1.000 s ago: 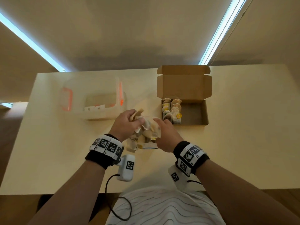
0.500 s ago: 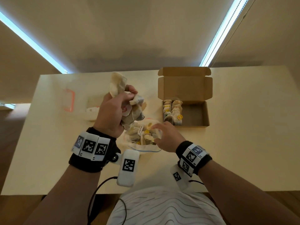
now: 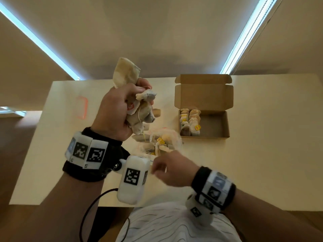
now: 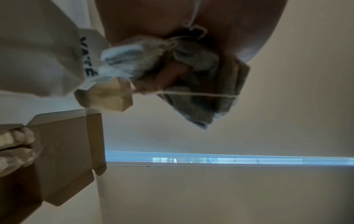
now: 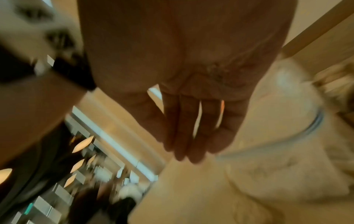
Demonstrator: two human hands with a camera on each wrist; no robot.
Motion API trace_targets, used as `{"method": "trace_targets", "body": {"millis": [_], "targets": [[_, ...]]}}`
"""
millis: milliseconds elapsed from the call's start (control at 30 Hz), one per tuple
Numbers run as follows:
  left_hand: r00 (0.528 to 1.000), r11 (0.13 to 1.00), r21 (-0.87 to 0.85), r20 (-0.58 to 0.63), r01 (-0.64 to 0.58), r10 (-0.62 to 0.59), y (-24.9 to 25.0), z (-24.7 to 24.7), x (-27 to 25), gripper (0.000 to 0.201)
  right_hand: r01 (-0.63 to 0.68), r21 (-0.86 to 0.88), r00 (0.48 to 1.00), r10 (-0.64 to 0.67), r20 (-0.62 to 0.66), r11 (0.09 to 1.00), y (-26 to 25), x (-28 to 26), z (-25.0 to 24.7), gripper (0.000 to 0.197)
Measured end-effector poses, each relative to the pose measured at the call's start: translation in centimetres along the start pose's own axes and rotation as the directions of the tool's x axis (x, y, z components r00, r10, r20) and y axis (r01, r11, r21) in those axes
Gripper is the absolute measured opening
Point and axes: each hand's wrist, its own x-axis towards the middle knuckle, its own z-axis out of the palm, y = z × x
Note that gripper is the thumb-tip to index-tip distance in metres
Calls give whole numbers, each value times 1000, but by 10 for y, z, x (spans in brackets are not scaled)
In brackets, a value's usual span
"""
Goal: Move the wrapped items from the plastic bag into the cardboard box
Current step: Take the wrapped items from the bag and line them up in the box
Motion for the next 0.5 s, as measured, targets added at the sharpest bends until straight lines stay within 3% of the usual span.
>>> {"method": "trace_targets", "body": {"millis": [100, 167, 300, 400, 500], "targets": [[998, 998, -19, 5, 59, -59, -9, -7, 8, 23, -34, -327, 930, 150, 337, 944, -12, 31, 44, 32], [995, 994, -43, -12, 96, -96, -15, -14, 14, 23, 16, -452, 888, 195, 417, 892, -15, 49, 62, 34], [986, 987, -70, -77, 145, -150, -24, -33, 22, 24, -107, -504, 913, 285, 291, 857, 2, 69, 78, 13], [983, 989, -52, -114, 141, -146, -29, -44, 22, 23, -69, -556, 958, 211, 195, 828, 19, 81, 91, 28], [981, 990, -36, -130, 139, -142, -34, -53, 21, 22, -79, -543, 966, 198, 165, 836, 28, 84, 96, 29]]}}
